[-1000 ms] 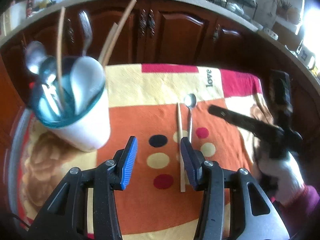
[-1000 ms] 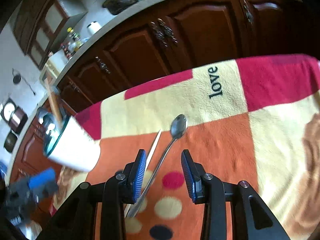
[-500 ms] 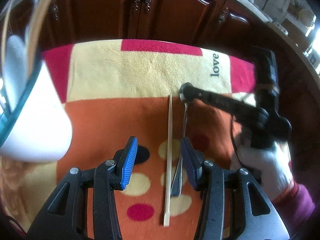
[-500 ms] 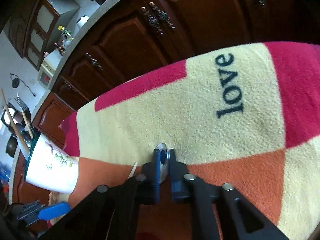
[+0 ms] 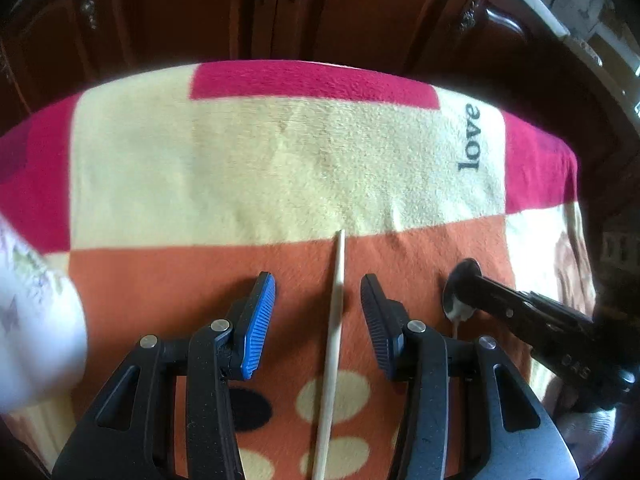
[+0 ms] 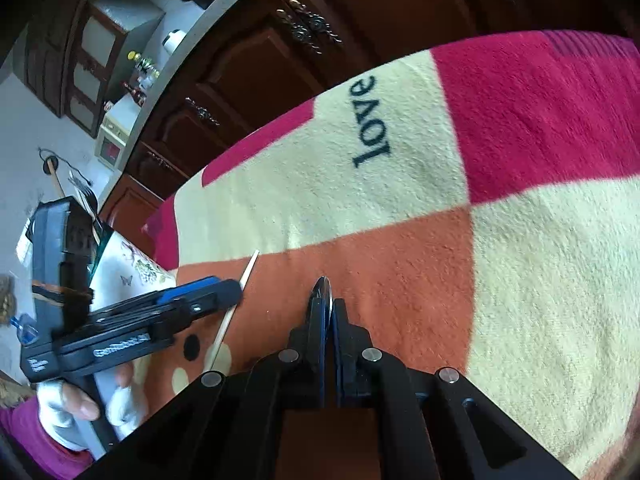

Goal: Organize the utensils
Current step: 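Grasp a wooden chopstick with the left tool while the right tool grasps a metal spoon, then carry the chopstick and spoon over the cup and open both tools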

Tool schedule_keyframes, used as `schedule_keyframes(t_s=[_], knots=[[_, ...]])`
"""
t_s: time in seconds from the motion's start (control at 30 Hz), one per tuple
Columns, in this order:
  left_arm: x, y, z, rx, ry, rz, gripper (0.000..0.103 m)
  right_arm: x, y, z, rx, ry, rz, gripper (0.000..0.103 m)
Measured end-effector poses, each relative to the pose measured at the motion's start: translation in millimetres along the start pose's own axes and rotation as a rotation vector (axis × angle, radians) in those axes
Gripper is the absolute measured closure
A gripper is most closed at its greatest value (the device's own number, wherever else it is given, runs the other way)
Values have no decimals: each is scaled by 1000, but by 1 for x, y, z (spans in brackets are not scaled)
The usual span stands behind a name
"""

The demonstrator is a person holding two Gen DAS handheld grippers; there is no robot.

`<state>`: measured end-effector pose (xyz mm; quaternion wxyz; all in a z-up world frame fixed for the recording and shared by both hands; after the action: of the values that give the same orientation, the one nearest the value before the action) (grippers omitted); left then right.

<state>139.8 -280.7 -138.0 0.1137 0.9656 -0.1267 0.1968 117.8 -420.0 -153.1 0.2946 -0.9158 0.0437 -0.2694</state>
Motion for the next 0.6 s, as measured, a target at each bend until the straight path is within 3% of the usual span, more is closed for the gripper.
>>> schedule_keyframes(t_s=[0.07, 0.13, 0.2, 0.37, 0.6], knots=[[3, 6, 3, 9, -5, 27, 64, 2, 0, 2, 12, -5, 7, 96], [5, 10, 5, 28, -10, 53, 84, 5, -3, 4, 24, -4, 9, 91], [6, 14, 7, 28, -10, 73, 96, 7, -6, 6, 6, -4, -14, 91], [2, 10, -4, -25, 6, 62, 99, 2, -19, 2, -91, 19, -89, 99], [-16, 0, -50, -69, 64, 53, 99, -8, -42, -25, -90, 78, -117, 100]])
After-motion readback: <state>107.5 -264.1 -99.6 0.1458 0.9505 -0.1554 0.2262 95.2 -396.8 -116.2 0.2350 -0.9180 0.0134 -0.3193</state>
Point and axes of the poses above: each gripper's, at about its wrist camera, not at the fingertips, and z roughly the way its jaws point, y to its right, x to its top, the point moved 8 cm from there along z, roughly the way its jaws point, and after that the axes turned 1 degree about -y, right-handed, at the moved point
